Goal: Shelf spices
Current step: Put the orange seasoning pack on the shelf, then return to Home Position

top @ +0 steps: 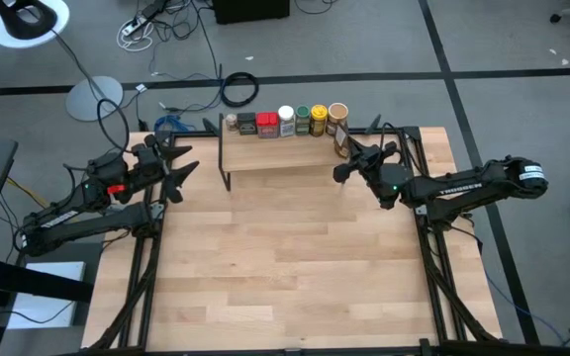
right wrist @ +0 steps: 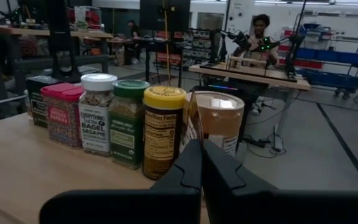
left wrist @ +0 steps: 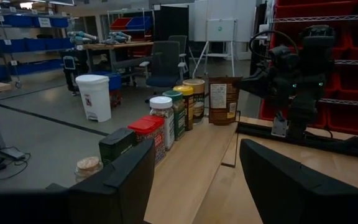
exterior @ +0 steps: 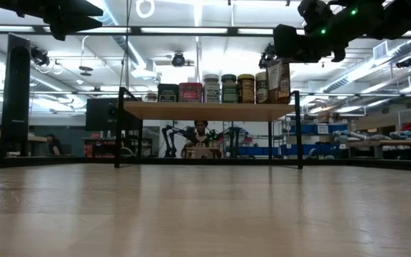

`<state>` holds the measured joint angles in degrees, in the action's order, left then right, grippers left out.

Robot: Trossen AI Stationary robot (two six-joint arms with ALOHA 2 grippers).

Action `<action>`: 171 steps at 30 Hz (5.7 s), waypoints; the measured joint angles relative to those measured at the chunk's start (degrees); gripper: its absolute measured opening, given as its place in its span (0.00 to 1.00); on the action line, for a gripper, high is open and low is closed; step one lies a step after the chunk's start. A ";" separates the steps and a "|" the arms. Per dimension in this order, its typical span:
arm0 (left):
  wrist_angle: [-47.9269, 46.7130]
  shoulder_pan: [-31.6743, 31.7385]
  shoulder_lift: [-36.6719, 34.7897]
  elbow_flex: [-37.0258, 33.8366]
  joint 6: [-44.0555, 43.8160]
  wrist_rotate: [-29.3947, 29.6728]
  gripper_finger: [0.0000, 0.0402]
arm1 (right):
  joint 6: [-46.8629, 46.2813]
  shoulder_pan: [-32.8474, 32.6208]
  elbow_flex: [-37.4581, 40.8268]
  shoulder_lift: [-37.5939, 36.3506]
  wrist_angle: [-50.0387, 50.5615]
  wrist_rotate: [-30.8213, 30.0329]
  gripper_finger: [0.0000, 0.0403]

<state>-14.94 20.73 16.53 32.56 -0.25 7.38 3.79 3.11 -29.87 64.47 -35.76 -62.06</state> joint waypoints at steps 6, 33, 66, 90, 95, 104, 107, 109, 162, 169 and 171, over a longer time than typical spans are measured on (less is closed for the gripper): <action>-0.03 0.00 0.00 0.00 -0.02 -0.02 0.59 | -1.29 0.02 0.00 0.13 -0.03 0.20 0.00; 0.00 0.00 4.08 0.00 -0.02 -0.04 0.59 | -1.81 4.39 0.00 0.13 1.04 6.42 0.00; 1.02 0.00 4.85 0.00 1.51 -0.05 0.59 | -2.62 9.79 -0.02 0.13 2.20 19.63 0.00; 1.38 0.00 4.85 0.00 1.81 -0.04 0.59 | 11.33 9.36 0.02 0.06 -14.84 15.50 0.28; 4.18 0.00 4.85 0.00 0.08 0.03 0.59 | 17.40 7.09 0.02 -0.36 -24.63 15.68 0.29; -1.54 0.00 4.79 7.51 1.52 -0.36 0.59 | 16.43 0.27 0.00 -11.15 -15.28 32.25 0.17; -6.55 0.00 4.79 11.56 3.27 0.97 0.59 | 15.98 -1.33 -0.54 -16.64 -2.39 32.13 0.05; -9.74 0.00 4.79 14.07 4.50 2.22 0.59 | 16.05 -2.40 -1.09 -20.15 4.72 29.91 0.02; 18.47 -0.22 -8.93 -27.26 -1.29 -5.11 0.59 | 1.67 1.77 29.24 -56.45 20.98 54.76 0.00; 13.77 -0.22 -13.59 -27.24 -1.27 -4.32 0.59 | 0.89 2.38 29.24 -63.49 27.32 54.38 0.00; 12.20 -0.22 -15.00 -27.23 -1.29 -4.25 0.59 | 0.85 2.38 29.24 -64.40 28.85 54.38 0.00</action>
<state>-2.74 20.51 1.53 5.32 -1.54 3.12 4.64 5.50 -0.62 0.07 -6.91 -7.68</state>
